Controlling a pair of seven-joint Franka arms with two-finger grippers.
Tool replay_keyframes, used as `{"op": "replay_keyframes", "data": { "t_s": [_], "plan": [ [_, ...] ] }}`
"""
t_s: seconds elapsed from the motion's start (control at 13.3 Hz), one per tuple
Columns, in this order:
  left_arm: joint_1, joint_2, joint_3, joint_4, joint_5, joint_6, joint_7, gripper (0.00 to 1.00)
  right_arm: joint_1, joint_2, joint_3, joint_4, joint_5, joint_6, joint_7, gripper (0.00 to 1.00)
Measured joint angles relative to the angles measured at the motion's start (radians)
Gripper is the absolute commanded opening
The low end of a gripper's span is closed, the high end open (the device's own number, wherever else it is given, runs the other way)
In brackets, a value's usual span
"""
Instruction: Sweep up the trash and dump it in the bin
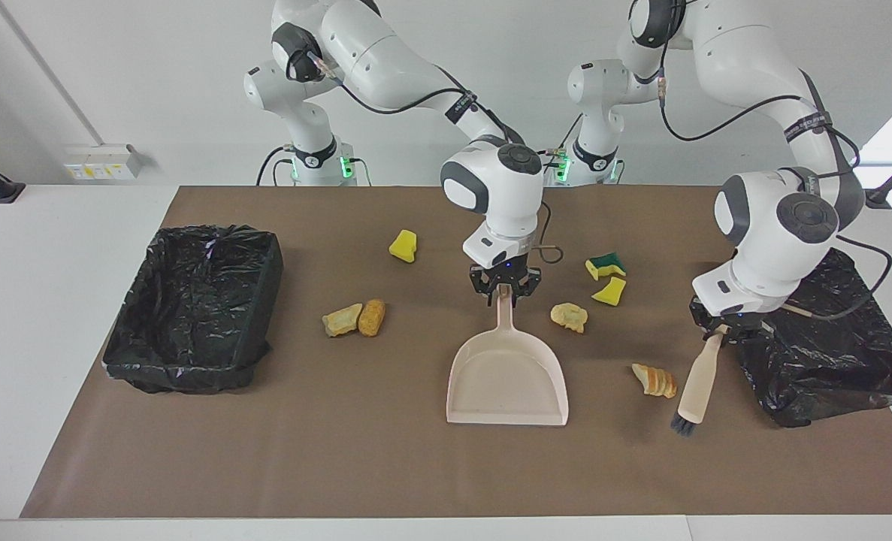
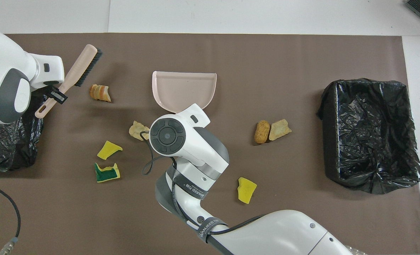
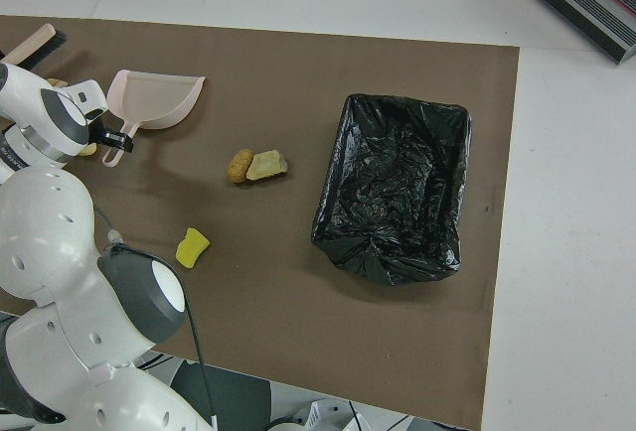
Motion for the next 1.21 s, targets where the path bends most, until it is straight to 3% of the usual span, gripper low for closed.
{"op": "replay_keyframes", "data": {
  "t_s": [0.38,0.68,0.9,1.21],
  "plan": [
    [-0.003,0.021,-0.001,0.007,0.020,-0.043,0.083,0.00,-0.015,-0.002,-0.002,0.014,0.000,0.000,-0.012,0.00],
    [-0.019,0.005,-0.015,-0.016,0.020,-0.142,0.096,0.00,-0.031,-0.006,-0.002,0.016,0.000,-0.011,-0.206,0.00],
    [-0.068,-0.084,-0.019,-0.133,0.020,-0.195,0.093,0.00,-0.039,-0.025,-0.002,-0.002,0.000,-0.050,-0.341,0.00],
    [-0.103,-0.258,-0.021,-0.365,0.003,-0.206,-0.030,0.00,-0.062,-0.082,-0.002,-0.036,0.000,-0.152,-0.714,0.00]
  ]
}}
